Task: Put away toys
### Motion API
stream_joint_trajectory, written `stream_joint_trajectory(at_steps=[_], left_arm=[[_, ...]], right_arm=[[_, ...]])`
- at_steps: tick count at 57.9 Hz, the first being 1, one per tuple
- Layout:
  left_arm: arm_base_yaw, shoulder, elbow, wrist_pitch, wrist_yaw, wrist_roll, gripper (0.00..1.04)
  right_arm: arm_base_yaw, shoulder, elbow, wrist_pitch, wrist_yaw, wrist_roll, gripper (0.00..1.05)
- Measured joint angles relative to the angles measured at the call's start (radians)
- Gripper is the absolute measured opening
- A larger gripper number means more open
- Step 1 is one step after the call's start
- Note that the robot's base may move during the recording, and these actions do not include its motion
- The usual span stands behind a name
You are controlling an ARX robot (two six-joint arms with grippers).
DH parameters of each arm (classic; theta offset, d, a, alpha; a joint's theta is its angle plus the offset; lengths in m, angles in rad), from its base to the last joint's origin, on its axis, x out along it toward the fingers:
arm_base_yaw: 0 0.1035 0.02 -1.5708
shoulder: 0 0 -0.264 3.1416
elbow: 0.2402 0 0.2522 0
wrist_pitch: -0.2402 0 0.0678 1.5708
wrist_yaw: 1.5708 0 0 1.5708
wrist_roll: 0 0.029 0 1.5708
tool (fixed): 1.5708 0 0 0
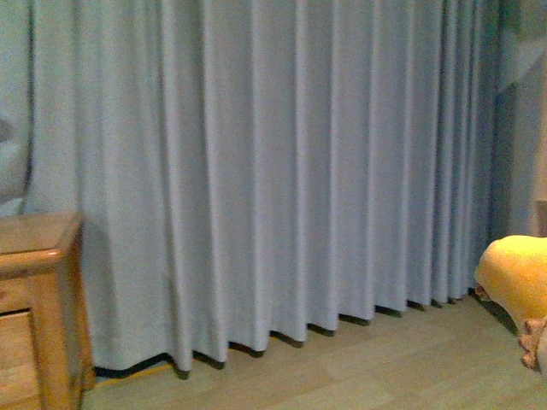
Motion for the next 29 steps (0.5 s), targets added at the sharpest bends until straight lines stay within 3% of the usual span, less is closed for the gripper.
stream_joint_trajectory(at_steps=[29], left_arm=[[0.0, 0.0, 0.0, 0.0, 0.001, 0.0, 0.98]], right_arm=[[0.0, 0.001, 0.0, 0.0, -0.001, 0.0, 0.08]])
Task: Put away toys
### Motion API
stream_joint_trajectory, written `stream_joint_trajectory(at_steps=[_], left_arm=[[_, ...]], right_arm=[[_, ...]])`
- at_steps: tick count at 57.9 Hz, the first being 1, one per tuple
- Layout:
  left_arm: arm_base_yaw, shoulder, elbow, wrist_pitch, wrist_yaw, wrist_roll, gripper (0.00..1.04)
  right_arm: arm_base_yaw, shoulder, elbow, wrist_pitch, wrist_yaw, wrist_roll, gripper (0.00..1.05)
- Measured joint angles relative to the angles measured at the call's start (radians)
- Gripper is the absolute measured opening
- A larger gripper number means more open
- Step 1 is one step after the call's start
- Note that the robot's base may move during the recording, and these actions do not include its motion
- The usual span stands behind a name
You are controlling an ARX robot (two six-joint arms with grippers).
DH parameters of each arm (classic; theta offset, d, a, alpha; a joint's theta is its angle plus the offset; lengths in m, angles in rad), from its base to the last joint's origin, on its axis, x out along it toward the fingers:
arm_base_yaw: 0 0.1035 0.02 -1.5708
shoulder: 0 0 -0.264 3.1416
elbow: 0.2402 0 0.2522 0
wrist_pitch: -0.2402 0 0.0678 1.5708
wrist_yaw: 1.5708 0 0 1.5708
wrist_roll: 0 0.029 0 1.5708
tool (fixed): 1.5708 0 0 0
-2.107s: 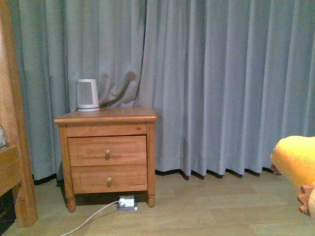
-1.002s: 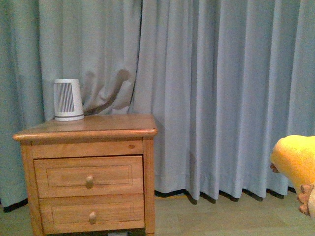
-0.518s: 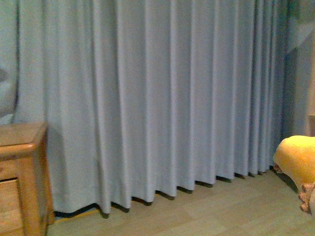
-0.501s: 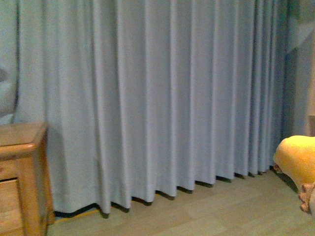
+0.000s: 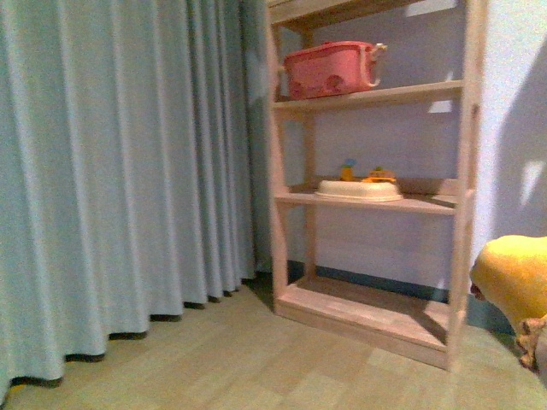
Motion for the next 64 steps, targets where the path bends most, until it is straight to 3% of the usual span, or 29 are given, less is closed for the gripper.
stream_joint_trajectory(at_steps=[64], left_arm=[[-0.002, 0.0, 0.0, 0.0, 0.0, 0.0, 0.98]], right_arm=[[-0.001, -0.001, 0.0, 0.0, -0.005, 0.0, 0.08]])
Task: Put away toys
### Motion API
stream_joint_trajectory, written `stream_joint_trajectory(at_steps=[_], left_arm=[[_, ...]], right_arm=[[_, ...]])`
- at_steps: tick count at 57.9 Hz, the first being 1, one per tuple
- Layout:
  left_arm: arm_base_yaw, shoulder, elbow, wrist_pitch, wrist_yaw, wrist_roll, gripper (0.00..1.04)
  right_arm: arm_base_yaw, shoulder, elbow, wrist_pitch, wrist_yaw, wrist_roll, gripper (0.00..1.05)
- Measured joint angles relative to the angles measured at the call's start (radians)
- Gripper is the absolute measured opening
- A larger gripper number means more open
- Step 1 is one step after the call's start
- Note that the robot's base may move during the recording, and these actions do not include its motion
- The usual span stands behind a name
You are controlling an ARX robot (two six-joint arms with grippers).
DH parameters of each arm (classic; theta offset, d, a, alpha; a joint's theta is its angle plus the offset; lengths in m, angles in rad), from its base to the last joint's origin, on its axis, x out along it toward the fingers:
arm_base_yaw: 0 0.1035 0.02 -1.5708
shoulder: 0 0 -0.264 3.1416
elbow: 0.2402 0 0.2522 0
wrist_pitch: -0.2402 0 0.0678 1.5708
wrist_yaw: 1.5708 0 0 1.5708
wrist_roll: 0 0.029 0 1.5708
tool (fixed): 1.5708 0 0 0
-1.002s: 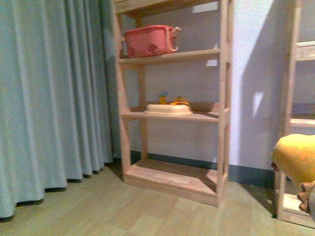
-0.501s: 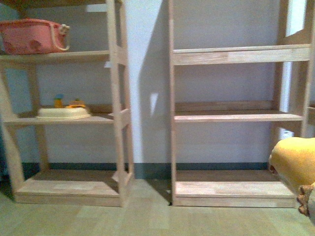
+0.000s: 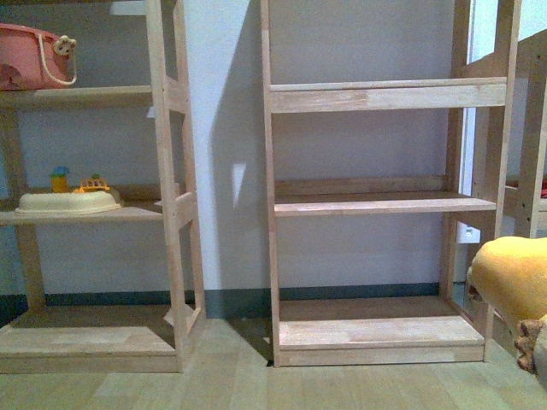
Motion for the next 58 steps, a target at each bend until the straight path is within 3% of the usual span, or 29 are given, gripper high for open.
stream_joint_trajectory(at_steps=[58], left_arm=[[0.0, 0.0, 0.0, 0.0, 0.0, 0.0, 0.98]], right_arm=[[0.0, 0.0, 0.0, 0.0, 0.002, 0.0, 0.08]])
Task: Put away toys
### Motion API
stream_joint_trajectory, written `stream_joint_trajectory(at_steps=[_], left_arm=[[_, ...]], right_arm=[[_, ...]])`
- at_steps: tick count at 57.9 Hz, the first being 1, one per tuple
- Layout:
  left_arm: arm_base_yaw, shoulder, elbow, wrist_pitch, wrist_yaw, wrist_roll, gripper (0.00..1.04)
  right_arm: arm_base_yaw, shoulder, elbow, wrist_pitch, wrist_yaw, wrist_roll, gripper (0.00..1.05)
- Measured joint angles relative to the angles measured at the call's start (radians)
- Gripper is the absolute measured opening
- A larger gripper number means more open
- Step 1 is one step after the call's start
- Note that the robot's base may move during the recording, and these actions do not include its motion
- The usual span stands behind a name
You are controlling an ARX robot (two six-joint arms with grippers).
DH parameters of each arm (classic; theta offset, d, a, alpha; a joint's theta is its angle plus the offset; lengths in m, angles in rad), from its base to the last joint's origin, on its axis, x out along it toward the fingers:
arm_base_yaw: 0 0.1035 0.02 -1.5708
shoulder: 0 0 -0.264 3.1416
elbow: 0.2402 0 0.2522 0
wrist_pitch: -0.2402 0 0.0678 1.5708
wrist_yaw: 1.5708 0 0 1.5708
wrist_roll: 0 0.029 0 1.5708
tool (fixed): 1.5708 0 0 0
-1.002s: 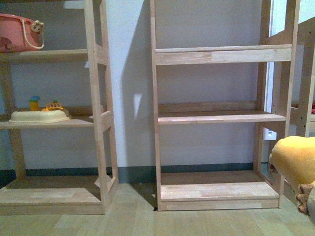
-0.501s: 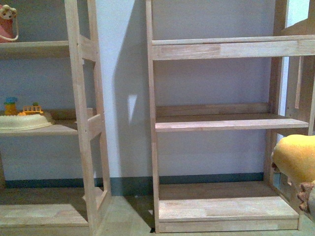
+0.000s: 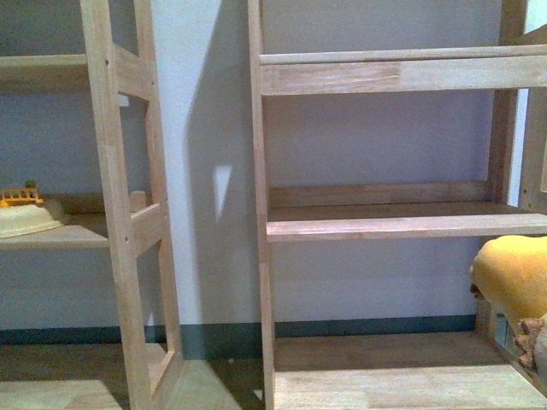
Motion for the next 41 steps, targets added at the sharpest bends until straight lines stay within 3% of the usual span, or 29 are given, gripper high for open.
stream_joint_trajectory(at_steps=[41], left_arm=[[0.0, -0.001, 0.0, 0.0, -0.001, 0.0, 0.98]], right_arm=[[0.0, 0.001, 0.0, 0.0, 0.0, 0.0, 0.08]])
